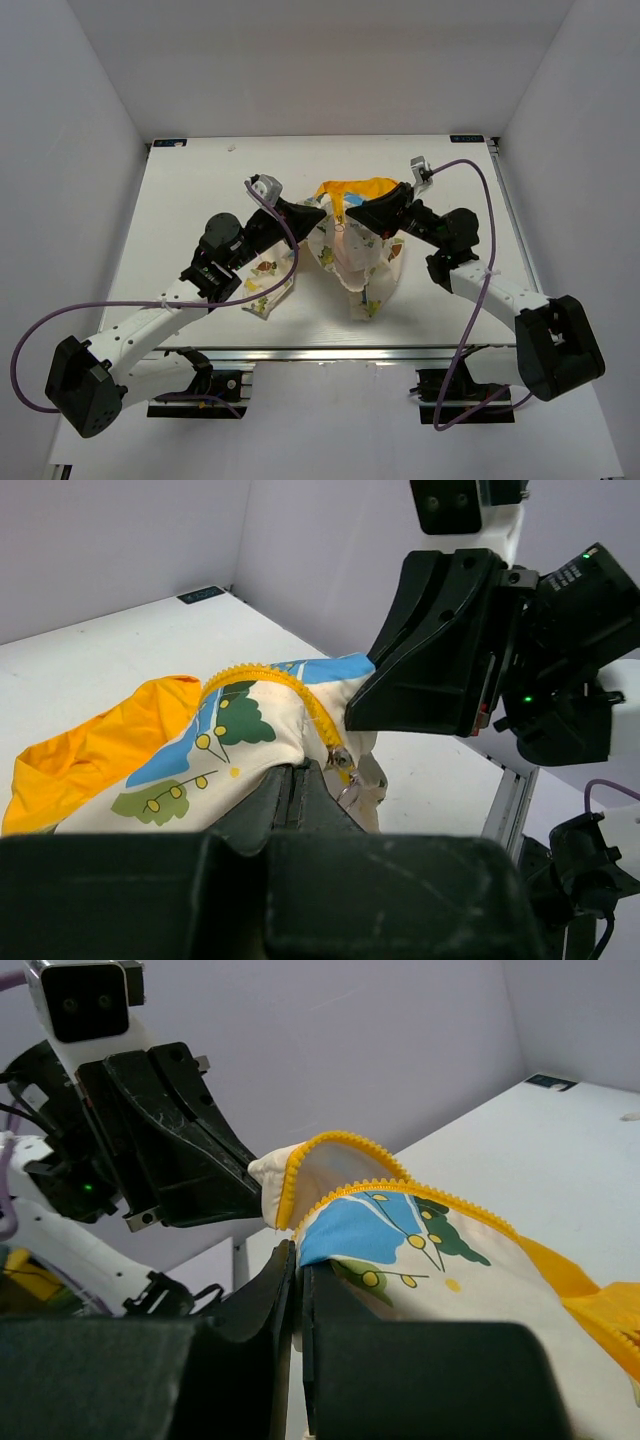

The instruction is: Zip up the jacket

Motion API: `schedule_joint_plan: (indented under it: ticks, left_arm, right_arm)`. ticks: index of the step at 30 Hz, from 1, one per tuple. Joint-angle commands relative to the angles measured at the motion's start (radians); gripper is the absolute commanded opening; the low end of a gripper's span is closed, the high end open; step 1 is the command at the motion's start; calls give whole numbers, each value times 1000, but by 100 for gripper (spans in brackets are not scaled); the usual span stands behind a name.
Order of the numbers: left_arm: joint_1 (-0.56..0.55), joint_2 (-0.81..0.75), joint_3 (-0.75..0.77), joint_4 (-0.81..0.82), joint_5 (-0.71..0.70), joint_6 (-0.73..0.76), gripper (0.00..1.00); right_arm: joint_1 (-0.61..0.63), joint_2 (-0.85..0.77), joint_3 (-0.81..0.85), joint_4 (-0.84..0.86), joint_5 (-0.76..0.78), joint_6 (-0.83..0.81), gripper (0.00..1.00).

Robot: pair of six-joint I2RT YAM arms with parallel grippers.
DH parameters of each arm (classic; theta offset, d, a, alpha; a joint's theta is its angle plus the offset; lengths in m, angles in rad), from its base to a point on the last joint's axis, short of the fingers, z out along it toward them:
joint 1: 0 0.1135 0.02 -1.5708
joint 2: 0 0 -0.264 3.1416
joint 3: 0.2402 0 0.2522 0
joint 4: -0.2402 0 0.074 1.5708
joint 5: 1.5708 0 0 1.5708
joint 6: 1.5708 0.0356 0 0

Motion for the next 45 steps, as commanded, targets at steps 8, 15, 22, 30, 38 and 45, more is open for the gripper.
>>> schedule_joint_plan:
  ticks: [8,15,22,30,38,45]
  left_arm:
    - [4,-36,-3,60,32,-14,0]
    - [5,-36,-13,81,53,-39,0]
    - [5,-36,-22,95,71,-68,0]
    - [5,-36,-40,107,71,-85,0]
    - [4,-59,-45,92,50,-89,0]
    - [4,-80,-57,85,25,-88,0]
  right_arm:
    - [-3,44,12,260,-38,133,0]
    - [-3,33,-5,280,-12,136,0]
    - [-3,35,-16,302,5,141,0]
    - [-3,26,-28,316,26,142,0]
    - [-7,23,-42,345,23,167,0]
    - [-10,33,-42,397,-2,204,0]
